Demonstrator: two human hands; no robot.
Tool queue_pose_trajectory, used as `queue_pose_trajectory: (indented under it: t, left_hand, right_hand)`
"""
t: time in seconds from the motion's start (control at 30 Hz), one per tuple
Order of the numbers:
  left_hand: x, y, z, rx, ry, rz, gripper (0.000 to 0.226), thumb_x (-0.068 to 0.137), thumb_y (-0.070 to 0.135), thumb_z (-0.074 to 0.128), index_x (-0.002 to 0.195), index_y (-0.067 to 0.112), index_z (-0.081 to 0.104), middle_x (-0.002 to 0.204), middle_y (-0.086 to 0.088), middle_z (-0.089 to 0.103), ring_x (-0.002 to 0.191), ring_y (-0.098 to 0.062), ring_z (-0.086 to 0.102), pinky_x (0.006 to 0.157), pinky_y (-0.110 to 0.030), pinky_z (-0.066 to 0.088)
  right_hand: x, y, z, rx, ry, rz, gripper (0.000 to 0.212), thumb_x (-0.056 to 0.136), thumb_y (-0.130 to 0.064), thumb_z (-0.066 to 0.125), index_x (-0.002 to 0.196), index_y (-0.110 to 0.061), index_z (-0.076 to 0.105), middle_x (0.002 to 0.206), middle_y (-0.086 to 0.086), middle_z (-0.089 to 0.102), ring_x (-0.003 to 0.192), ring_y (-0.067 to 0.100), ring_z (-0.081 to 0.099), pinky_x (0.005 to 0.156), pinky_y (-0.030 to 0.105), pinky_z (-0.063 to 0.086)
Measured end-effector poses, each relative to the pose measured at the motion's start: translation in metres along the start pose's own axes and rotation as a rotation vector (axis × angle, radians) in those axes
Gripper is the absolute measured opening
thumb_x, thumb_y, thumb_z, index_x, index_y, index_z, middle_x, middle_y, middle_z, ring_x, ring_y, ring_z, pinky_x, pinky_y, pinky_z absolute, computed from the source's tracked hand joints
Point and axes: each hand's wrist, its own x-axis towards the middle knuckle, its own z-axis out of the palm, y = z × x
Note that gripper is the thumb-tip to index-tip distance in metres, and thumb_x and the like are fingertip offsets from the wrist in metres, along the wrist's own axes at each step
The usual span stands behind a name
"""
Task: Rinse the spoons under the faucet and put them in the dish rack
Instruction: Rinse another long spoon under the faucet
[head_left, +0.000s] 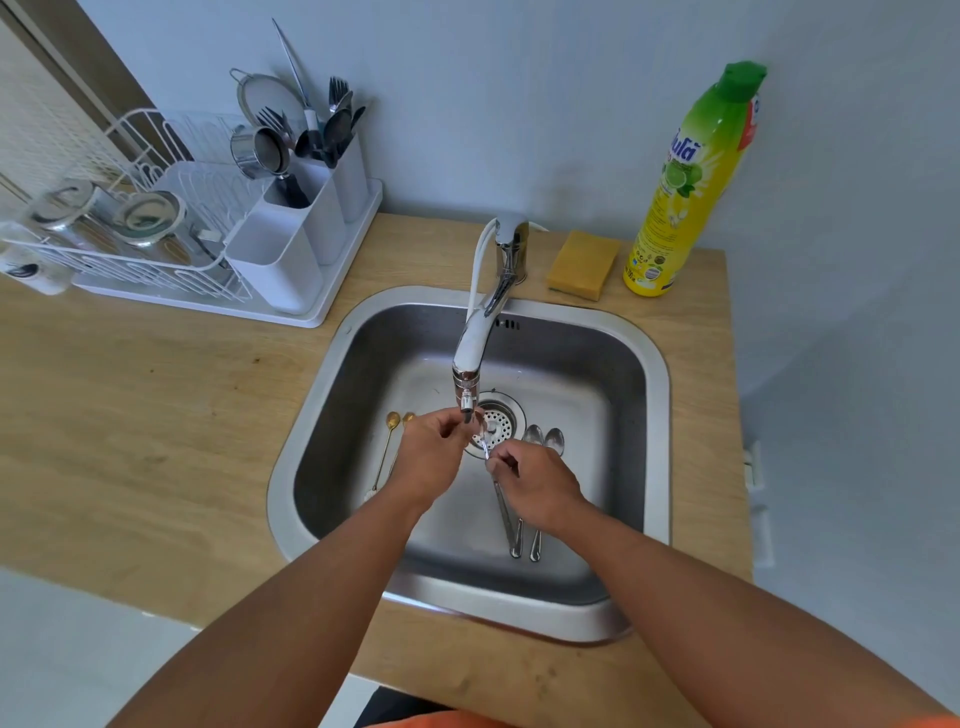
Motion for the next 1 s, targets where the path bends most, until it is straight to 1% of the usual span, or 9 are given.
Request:
queue_pose_trajectory:
  t: [0.03,0.17,0.3,0.4,0.47,0.57,0.67,0.8,1.0]
  left_hand:
    - [-0.001,0.0,0.0,-0.013,-0.008,-0.005,0.02,0.098,0.018,0.07,0.087,0.033,0.079,0.091,0.022,0.078,0.091,0.007,0.07,0.076,-0.007,0.047]
    - [-0.004,0.0,0.005,-0.108,-0.012,-0.026,0.009,0.088,0.02,0.082,0.092,0.028,0.079,0.089,0.009,0.081,0.089,-0.006,0.075,0.08,-0.016,0.052]
    - [-0.007,0.006,0.011,-0.142,0.056,-0.021,0.013,0.083,0.034,0.086,0.087,0.023,0.081,0.084,0.004,0.08,0.084,-0.011,0.076,0.07,-0.012,0.053]
    - [-0.011,0.011,0.014,-0.178,0.084,-0.06,0.021,0.087,0.044,0.079,0.087,0.023,0.081,0.081,0.01,0.079,0.076,-0.002,0.072,0.071,-0.021,0.052]
    - [-0.013,0.015,0.015,-0.218,0.095,-0.155,0.026,0.092,0.048,0.073,0.091,0.024,0.081,0.08,0.016,0.078,0.073,0.001,0.067,0.07,-0.026,0.05]
    - [-0.013,0.016,0.015,-0.355,0.02,-0.321,0.024,0.099,0.041,0.066,0.106,0.023,0.08,0.09,0.013,0.075,0.083,-0.011,0.057,0.072,-0.031,0.043]
    - [-0.016,0.009,0.012,-0.498,-0.078,-0.413,0.021,0.103,0.031,0.062,0.108,0.021,0.079,0.092,0.011,0.075,0.079,-0.011,0.051,0.068,-0.03,0.036]
    - [-0.018,0.0,0.007,-0.643,-0.149,-0.429,0.02,0.104,0.021,0.059,0.109,0.021,0.078,0.089,0.009,0.072,0.066,-0.007,0.045,0.059,-0.026,0.031]
    - [-0.017,0.003,0.001,-0.625,-0.17,-0.429,0.017,0.103,0.031,0.06,0.112,0.024,0.073,0.082,0.008,0.066,0.058,-0.005,0.047,0.054,-0.024,0.03]
  right_hand:
    - [0.0,0.0,0.0,-0.002,-0.007,0.001,0.019,0.1,-0.037,0.056,0.082,-0.032,0.061,0.074,-0.012,0.063,0.078,0.017,0.062,0.072,0.035,0.05]
    - [-0.004,-0.002,0.003,-0.026,-0.02,-0.006,0.016,0.101,-0.039,0.054,0.091,-0.03,0.062,0.077,-0.01,0.063,0.08,0.018,0.062,0.07,0.034,0.046]
    - [-0.008,-0.004,0.004,-0.035,-0.003,-0.027,0.015,0.102,-0.038,0.053,0.096,-0.03,0.064,0.088,-0.009,0.069,0.084,0.019,0.064,0.074,0.036,0.05]
    - [-0.008,-0.004,0.003,-0.044,0.018,-0.024,0.014,0.102,-0.039,0.053,0.099,-0.031,0.064,0.093,-0.01,0.071,0.087,0.019,0.065,0.077,0.037,0.053]
    - [-0.007,-0.003,0.001,-0.057,0.043,-0.026,0.013,0.103,-0.038,0.053,0.099,-0.032,0.064,0.093,-0.011,0.07,0.088,0.019,0.064,0.076,0.036,0.051]
    - [-0.006,-0.002,0.002,-0.083,0.073,-0.033,0.014,0.103,-0.039,0.053,0.1,-0.032,0.064,0.093,-0.01,0.07,0.087,0.019,0.063,0.073,0.034,0.049]
    - [-0.007,-0.003,0.004,-0.086,0.071,-0.037,0.014,0.102,-0.04,0.052,0.099,-0.031,0.063,0.091,-0.009,0.069,0.085,0.021,0.063,0.072,0.035,0.048]
    - [-0.008,-0.004,0.006,-0.093,0.057,-0.071,0.014,0.102,-0.039,0.052,0.096,-0.03,0.06,0.085,-0.013,0.062,0.083,0.019,0.06,0.068,0.033,0.044]
    - [-0.006,-0.012,0.007,-0.083,0.047,-0.114,0.013,0.104,-0.038,0.051,0.1,-0.031,0.061,0.088,-0.012,0.063,0.083,0.018,0.059,0.066,0.032,0.041]
